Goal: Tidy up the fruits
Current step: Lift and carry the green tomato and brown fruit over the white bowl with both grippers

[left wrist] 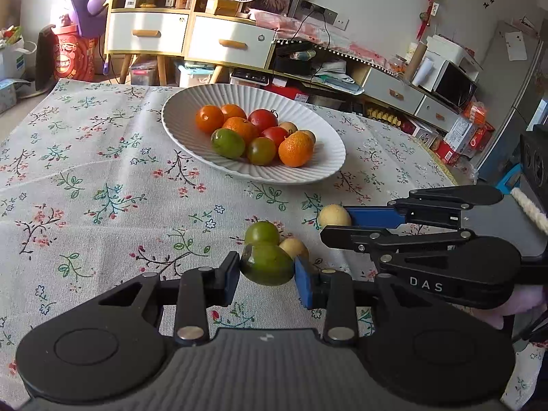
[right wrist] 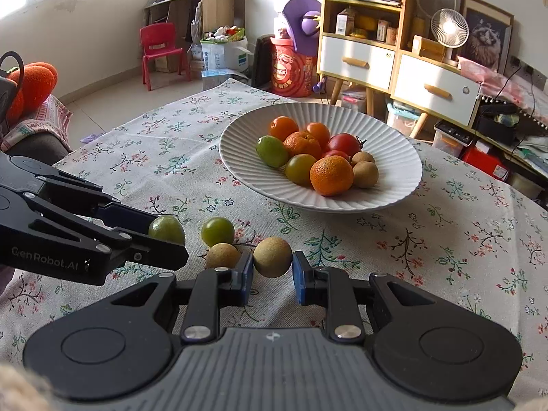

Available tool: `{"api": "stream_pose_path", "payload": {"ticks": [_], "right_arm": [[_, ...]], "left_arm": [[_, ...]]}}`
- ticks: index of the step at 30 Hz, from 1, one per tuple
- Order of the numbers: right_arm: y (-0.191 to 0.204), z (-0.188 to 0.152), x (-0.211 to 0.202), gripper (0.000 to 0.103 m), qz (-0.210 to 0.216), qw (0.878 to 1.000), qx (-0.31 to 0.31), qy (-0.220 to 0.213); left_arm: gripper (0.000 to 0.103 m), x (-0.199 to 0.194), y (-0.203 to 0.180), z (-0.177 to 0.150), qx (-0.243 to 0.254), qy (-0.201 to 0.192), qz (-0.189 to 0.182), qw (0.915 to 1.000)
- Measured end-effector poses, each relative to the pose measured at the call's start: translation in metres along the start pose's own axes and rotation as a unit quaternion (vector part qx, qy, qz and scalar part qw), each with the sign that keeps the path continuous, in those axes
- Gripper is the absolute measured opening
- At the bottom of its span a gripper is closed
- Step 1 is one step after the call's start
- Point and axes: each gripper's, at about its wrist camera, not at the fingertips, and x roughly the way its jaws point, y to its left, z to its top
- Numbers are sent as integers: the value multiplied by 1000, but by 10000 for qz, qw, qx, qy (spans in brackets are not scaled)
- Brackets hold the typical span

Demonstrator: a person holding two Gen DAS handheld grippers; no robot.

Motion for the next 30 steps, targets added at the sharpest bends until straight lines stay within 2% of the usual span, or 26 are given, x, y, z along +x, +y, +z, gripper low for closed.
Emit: {"api": "stream_pose_path", "payload": {"ticks": [11,18,30], "right_arm": [[-14,15,-11,22,-136,9991,195,-345],[-35,28,-4,22,-183,9971,537,-511],[-86,33,16,22,-159,9941,898,-582]], "left_arm": [[29,-4,-8,23,84,-315,6,9995],[29,7,-13,44,296,-570,187,9978],[29,42,-6,90,258,-439,90,9987]]}}
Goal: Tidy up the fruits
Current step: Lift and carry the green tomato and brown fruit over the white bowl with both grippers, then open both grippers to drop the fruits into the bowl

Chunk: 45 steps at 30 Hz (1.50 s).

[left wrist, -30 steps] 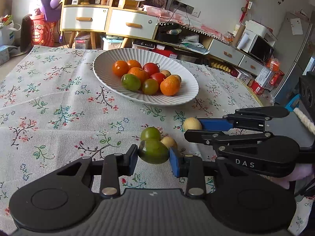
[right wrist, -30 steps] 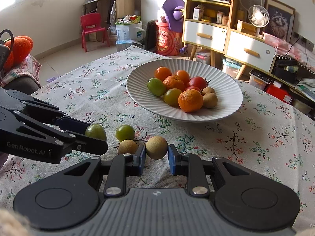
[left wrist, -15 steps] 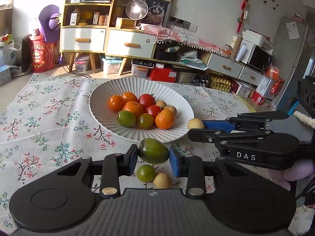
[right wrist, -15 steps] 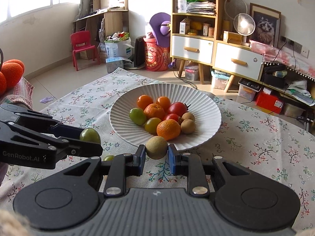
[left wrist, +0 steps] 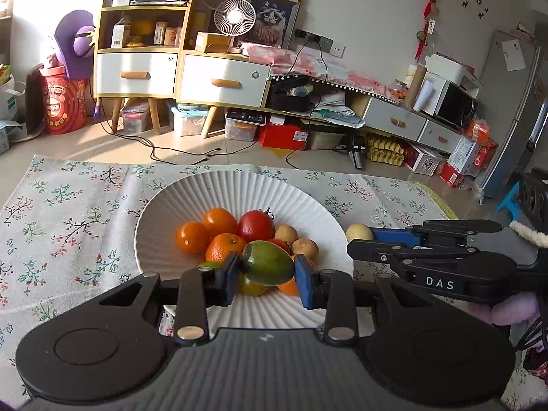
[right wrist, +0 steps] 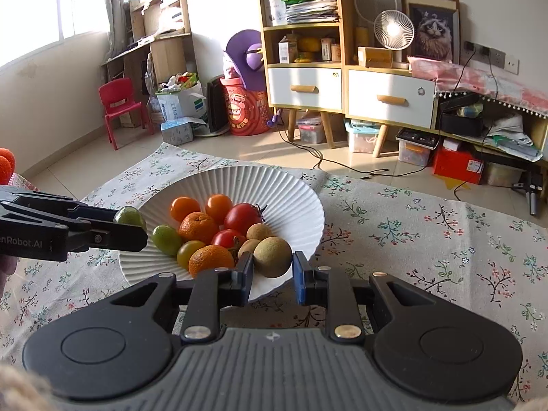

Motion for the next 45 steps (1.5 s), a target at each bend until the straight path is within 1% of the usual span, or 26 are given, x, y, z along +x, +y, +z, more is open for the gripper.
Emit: {"api": "stream_pose_path", "payload": {"ticks": [8,15,21,24,34,37,39,41,45], "right_arm": [[-6,13,16,22,233,9996,-29,-126],[-13,14,39,22,279,9996,-79,-50],[-16,14,46,22,341,9994,-57,-35],[-14,14,48,22,396,9992,-65,-59],[-11,18,56,22,479,9988,-106,-33],[-10,20,57,25,471,9988,-131,-12],[-9,20,55,29,484,9987,-133,-17],[-8,20,54,32,498,9987,-133,-15],[-8,19,49,35,456,9989,-143,-3]], "left_arm": [[29,37,8,25,87,86,162,9998],[29,67,20,36,-9,222,213,9995],[29,84,25,44,-167,378,194,9990],[29,88,27,42,-219,487,302,9981],[29,87,28,44,-178,389,221,9988],[30,86,27,45,-124,352,260,9990],[32,84,26,45,-53,316,279,9991],[42,82,26,44,-31,265,328,9991],[49,75,26,42,-36,202,360,9991]]}}
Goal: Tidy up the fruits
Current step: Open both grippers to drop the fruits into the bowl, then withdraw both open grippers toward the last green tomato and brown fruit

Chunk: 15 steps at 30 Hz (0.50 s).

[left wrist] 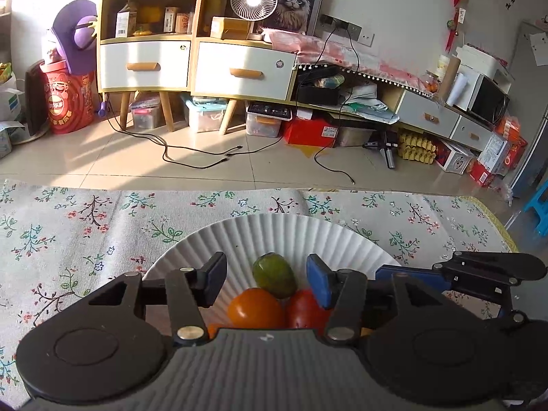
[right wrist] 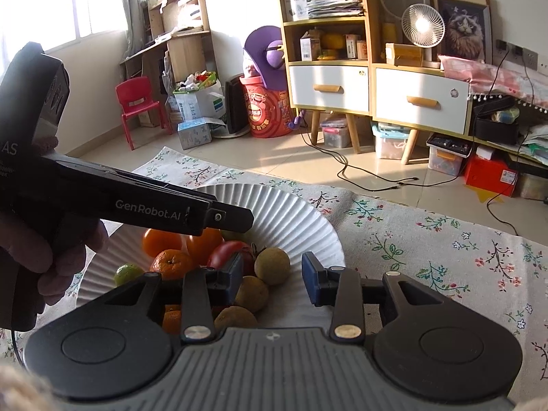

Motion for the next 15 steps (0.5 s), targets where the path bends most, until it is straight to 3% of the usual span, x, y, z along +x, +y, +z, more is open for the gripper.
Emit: {"api": "stream_pose_path", "payload": {"ticks": [7,15], "right_arm": [[7,0,-15,45,-102,9999,-9,-6],[24,-3,-40,61,-182,9998,16,-46]], "left_arm": [[57,-22,2,-7,80,-94,69,9999],[76,-62,2,-28,229,-244,140,9993]]}}
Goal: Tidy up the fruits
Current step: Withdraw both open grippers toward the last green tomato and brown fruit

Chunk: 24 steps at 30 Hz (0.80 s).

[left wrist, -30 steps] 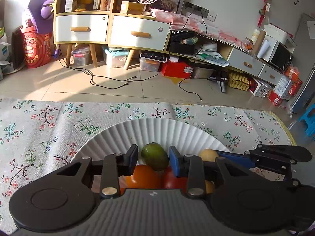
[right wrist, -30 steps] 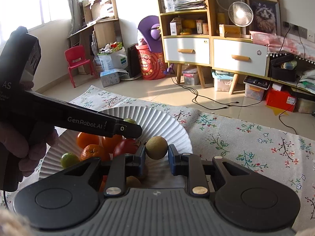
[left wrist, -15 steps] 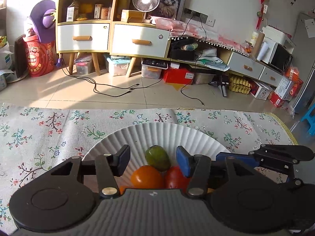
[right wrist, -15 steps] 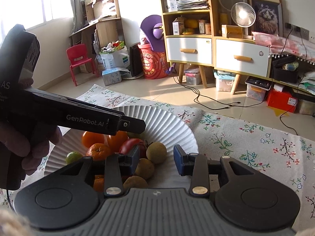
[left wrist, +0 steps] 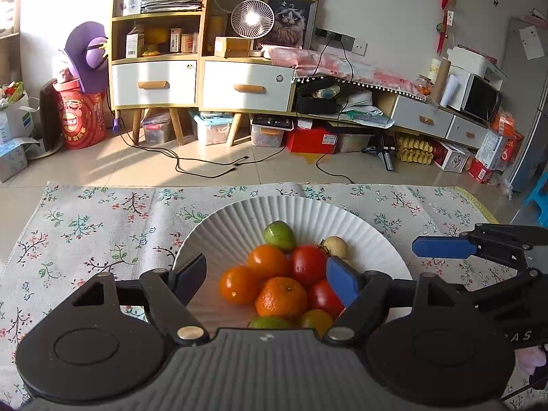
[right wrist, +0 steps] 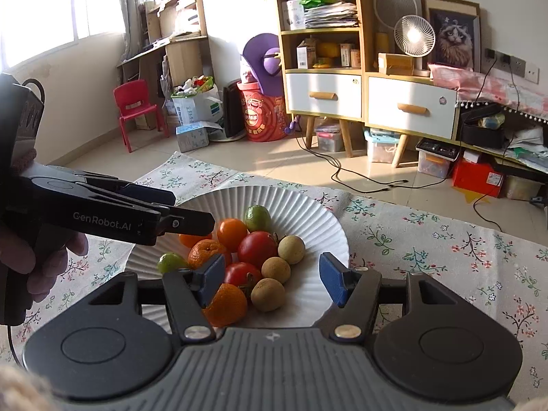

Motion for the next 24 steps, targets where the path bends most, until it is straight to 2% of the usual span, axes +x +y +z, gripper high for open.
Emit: {"api": "stream_pose_path", "payload": {"ticks": [11,14,18,24], "right_arm": [[28,-23,-20,80,-70,9998,124,163],[36,-30,-24,88,-52,9995,196,229],[53,-43,-31,91,-153,9993,10,332],[65,-65,-32,93,-143,9990,149,405]], "left_arm": [[95,-34,12,-33,61,163,209,9996],[95,-38,13,-44,30,244,292,9993],[95,-43,13,-58,58,355,335,9988],[95,-46,18,-76,251,424,281,9984]]}}
